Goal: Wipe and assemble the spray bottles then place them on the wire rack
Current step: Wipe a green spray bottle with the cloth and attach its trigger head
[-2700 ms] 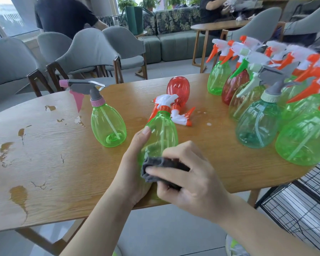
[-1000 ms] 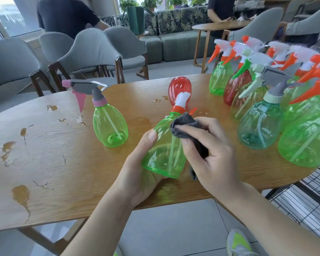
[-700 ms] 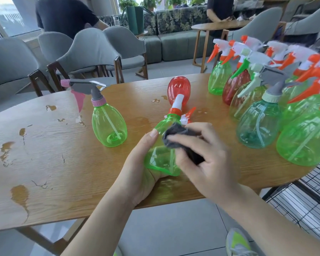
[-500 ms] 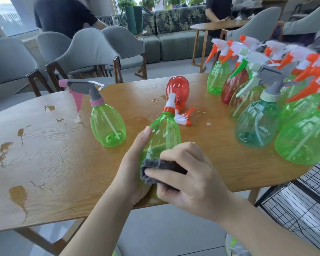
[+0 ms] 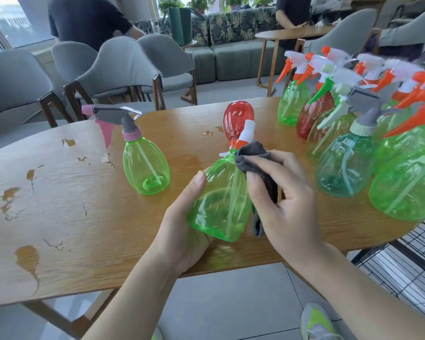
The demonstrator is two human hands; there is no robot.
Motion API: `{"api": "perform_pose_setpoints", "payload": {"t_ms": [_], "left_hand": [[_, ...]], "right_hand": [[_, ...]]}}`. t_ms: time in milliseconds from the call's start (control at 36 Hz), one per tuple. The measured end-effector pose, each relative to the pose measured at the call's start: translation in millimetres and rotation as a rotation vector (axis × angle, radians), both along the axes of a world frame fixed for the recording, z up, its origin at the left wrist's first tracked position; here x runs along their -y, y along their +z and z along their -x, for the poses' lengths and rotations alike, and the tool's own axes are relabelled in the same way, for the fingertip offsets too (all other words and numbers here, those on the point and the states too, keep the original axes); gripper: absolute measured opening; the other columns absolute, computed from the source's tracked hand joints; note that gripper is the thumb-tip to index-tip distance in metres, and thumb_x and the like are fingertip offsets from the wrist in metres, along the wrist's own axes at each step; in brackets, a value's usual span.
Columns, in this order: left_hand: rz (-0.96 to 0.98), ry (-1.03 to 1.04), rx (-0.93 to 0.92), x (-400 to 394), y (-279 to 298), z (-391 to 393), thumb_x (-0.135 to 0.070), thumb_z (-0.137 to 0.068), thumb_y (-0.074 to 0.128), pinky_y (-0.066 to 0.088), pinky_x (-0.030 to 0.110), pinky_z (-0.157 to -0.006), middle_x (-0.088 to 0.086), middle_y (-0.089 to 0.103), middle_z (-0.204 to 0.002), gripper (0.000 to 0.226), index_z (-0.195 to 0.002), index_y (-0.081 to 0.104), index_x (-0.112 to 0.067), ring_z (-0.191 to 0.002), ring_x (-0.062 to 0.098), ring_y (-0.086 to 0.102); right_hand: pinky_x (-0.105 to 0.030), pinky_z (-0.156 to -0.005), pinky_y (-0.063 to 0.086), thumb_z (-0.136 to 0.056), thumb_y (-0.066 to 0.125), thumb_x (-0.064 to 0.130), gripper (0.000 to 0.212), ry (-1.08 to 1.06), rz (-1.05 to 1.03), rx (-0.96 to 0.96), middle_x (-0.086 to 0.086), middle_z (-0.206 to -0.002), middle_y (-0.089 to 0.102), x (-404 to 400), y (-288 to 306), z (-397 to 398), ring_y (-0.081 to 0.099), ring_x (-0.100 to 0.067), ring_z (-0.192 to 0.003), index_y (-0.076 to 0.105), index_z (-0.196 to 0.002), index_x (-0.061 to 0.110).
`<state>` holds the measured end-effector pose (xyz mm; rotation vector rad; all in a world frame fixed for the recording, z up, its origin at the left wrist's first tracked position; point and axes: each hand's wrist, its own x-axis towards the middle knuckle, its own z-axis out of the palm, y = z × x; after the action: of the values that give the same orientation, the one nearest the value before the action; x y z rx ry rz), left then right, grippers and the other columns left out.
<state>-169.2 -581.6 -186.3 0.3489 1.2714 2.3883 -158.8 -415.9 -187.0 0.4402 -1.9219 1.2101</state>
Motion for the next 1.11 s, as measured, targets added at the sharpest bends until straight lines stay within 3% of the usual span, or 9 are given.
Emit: {"api": "perform_pose_setpoints", "payload": {"t_ms": [167, 278, 417, 500, 583, 694, 833, 972, 1111], "left_hand": [[0.035, 0.009, -0.02, 1.8, -4.8, 2.6, -0.043, -0.077, 0.087, 0.041, 0.056, -0.104, 0.03, 0.049, -0.149, 0.089, -0.15, 0.049, -0.01, -0.125, 0.043, 0.053], [0.062, 0.031, -0.011, -0.1, -5.8, 2.6, -0.041, -0.079, 0.085, 0.039, 0.058, -0.104, 0.033, 0.05, -0.146, 0.082, -0.147, 0.052, -0.009, -0.123, 0.044, 0.053], [0.032, 0.077, 0.043, 1.5, -6.6, 3.9, -0.04, -0.091, 0.072, 0.041, 0.059, -0.106, 0.035, 0.049, -0.145, 0.079, -0.151, 0.04, 0.001, -0.128, 0.047, 0.051], [0.03, 0.116, 0.107, 3.9, -6.1, 5.8, -0.044, -0.091, 0.071, 0.052, 0.047, -0.096, 0.031, 0.055, -0.126, 0.087, -0.15, 0.034, 0.008, -0.117, 0.042, 0.056], [-0.008, 0.1, 0.211, 6.0, -7.1, 6.5, -0.049, -0.087, 0.076, 0.059, 0.033, -0.078, 0.025, 0.054, -0.12, 0.096, -0.153, 0.032, 0.007, -0.104, 0.035, 0.062], [0.004, 0.089, 0.165, 5.4, -7.1, 7.7, -0.048, -0.09, 0.074, 0.052, 0.045, -0.1, 0.028, 0.053, -0.13, 0.089, -0.151, 0.037, 0.005, -0.121, 0.041, 0.055], [-0.01, 0.058, 0.091, 1.2, -4.9, 4.4, -0.039, -0.094, 0.062, 0.045, 0.052, -0.101, 0.029, 0.057, -0.133, 0.066, -0.144, 0.051, 0.003, -0.12, 0.04, 0.056], [0.058, 0.061, 0.078, 2.2, -10.0, 5.9, -0.04, -0.09, 0.065, 0.044, 0.054, -0.102, 0.027, 0.057, -0.137, 0.069, -0.147, 0.05, -0.004, -0.12, 0.04, 0.057], [0.041, 0.07, 0.101, 4.2, -12.3, 6.9, -0.043, -0.086, 0.074, 0.039, 0.063, -0.112, 0.031, 0.05, -0.148, 0.08, -0.151, 0.045, -0.006, -0.131, 0.048, 0.053]], "right_hand": [[-0.022, -0.093, 0.048, -0.097, 0.063, 0.003, 0.023, -0.009, -0.048, -0.038, -0.01, -0.112, 0.063, -3.0, 0.1, 0.9, 0.062, -0.012, -0.108, 0.073, -0.117, 0.007], [-0.017, -0.089, 0.046, -0.097, 0.063, 0.005, 0.023, -0.028, -0.031, 0.006, -0.007, -0.11, 0.062, -7.0, 0.3, 3.1, 0.061, -0.008, -0.104, 0.075, -0.117, 0.005], [-0.028, -0.086, 0.05, -0.092, 0.066, 0.007, 0.02, 0.037, -0.185, -0.116, -0.013, -0.108, 0.064, 1.8, -5.1, -8.1, 0.065, -0.026, -0.094, 0.08, -0.107, 0.007], [-0.027, -0.086, 0.049, -0.09, 0.068, 0.006, 0.019, 0.068, -0.34, -0.233, -0.014, -0.102, 0.066, 8.1, -9.8, -14.2, 0.061, -0.029, -0.086, 0.082, -0.102, 0.009], [-0.041, -0.079, 0.052, -0.091, 0.068, 0.008, 0.02, 0.09, -0.45, -0.317, -0.009, -0.104, 0.067, 10.2, -15.0, -14.3, 0.058, -0.029, -0.087, 0.083, -0.103, 0.012], [-0.043, -0.079, 0.052, -0.092, 0.067, 0.011, 0.022, 0.081, -0.508, -0.354, -0.003, -0.11, 0.06, 4.1, -14.8, -9.1, 0.055, -0.025, -0.093, 0.082, -0.107, 0.016], [-0.033, -0.09, 0.05, -0.096, 0.066, 0.008, 0.021, -0.005, -0.351, -0.213, -0.014, -0.108, 0.065, -9.4, -7.5, 2.6, 0.06, -0.027, -0.095, 0.079, -0.113, 0.01], [-0.013, -0.092, 0.043, -0.101, 0.059, 0.008, 0.025, -0.027, -0.059, 0.01, -0.007, -0.113, 0.061, -11.3, -0.2, 8.9, 0.059, -0.005, -0.108, 0.071, -0.122, 0.005], [-0.027, -0.092, 0.05, -0.097, 0.062, 0.002, 0.024, 0.033, -0.068, -0.037, -0.012, -0.115, 0.061, -1.4, -5.1, 2.0, 0.063, -0.017, -0.106, 0.072, -0.119, 0.003]]}}
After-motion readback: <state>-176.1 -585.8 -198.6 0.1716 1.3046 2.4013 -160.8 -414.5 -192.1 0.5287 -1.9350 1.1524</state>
